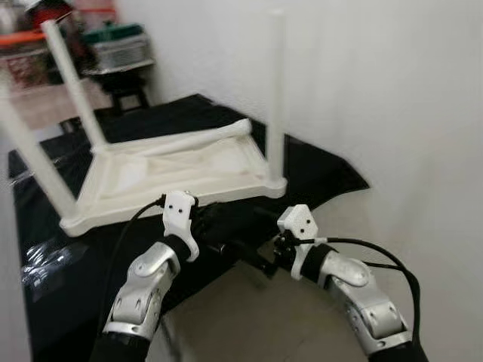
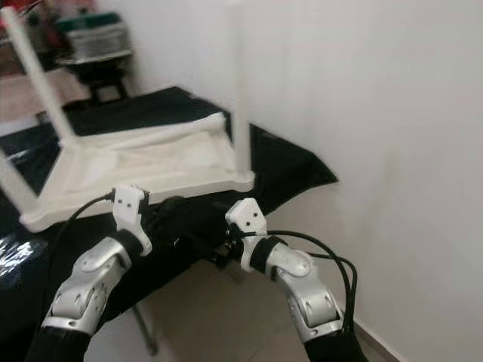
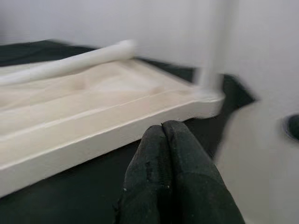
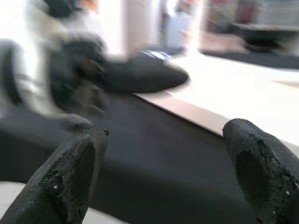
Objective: Building children table
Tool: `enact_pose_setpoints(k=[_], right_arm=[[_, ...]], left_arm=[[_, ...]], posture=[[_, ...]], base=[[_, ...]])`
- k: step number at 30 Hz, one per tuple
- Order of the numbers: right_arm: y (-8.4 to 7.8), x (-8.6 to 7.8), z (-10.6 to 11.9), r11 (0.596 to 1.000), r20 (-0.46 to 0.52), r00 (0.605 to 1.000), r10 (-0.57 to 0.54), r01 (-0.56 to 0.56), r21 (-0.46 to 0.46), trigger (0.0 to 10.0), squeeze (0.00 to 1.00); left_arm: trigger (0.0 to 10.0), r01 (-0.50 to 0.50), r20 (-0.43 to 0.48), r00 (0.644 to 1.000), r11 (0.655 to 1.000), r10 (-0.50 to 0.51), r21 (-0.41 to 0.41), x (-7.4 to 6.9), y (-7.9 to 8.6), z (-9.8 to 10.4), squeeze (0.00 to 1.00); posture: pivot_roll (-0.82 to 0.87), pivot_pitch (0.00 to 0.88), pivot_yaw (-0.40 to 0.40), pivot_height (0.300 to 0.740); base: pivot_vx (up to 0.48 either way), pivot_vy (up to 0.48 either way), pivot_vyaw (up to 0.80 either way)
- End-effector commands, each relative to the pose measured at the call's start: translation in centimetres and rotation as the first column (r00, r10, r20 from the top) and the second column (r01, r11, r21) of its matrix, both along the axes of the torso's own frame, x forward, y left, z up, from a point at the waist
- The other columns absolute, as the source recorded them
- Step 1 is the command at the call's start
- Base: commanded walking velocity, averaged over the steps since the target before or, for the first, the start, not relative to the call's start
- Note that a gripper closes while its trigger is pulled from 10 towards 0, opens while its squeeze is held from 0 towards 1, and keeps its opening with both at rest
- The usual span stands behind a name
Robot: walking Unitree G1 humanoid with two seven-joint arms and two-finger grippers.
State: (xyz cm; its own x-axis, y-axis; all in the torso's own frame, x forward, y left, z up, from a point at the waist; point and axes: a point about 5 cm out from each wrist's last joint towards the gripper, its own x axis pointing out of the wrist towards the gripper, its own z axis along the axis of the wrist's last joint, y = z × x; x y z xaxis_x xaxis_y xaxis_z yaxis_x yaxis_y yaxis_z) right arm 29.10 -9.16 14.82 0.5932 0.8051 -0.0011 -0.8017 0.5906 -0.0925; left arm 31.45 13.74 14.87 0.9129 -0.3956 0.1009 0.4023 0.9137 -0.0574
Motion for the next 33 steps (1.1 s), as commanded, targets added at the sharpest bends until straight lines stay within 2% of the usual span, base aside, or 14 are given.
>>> enact_pose_setpoints(k=[1,22,27,33], right_arm=[[-0.5,0.0,-0.1,1.000,0.003,1.000,-0.011,0.011,-0.016,10.0,0.00],[-1.5,0.8,0.0,0.991,-0.032,0.992,-0.119,0.120,0.059,10.0,0.00],[-1.9,1.2,0.0,0.980,-0.050,0.984,-0.173,0.177,0.087,10.0,0.00],[-2.1,1.3,-0.1,0.975,-0.065,0.979,-0.194,0.200,0.095,10.0,0.00]], left_arm=[[10.0,0.007,-0.003,1.000,1.000,-0.007,0.009,0.0,-0.3,-0.1,0.00],[10.0,0.061,-0.020,0.998,0.997,-0.060,0.052,-0.1,-1.0,-0.5,0.00],[10.0,0.077,0.002,0.997,0.996,-0.077,0.054,-0.3,-1.1,-0.3,0.00],[10.0,0.107,0.003,0.994,0.993,-0.107,0.056,-0.5,-1.4,-0.3,0.00]], posture=[[-0.12,0.004,0.002,0.740],[-0.12,0.000,-0.003,0.740],[-0.12,0.000,-0.004,0.740],[-0.11,0.000,-0.002,0.740]], base=[[0.000,0.000,0.80],[0.000,0.000,0.79],[0.000,0.000,0.00],[0.000,-0.467,0.00]])
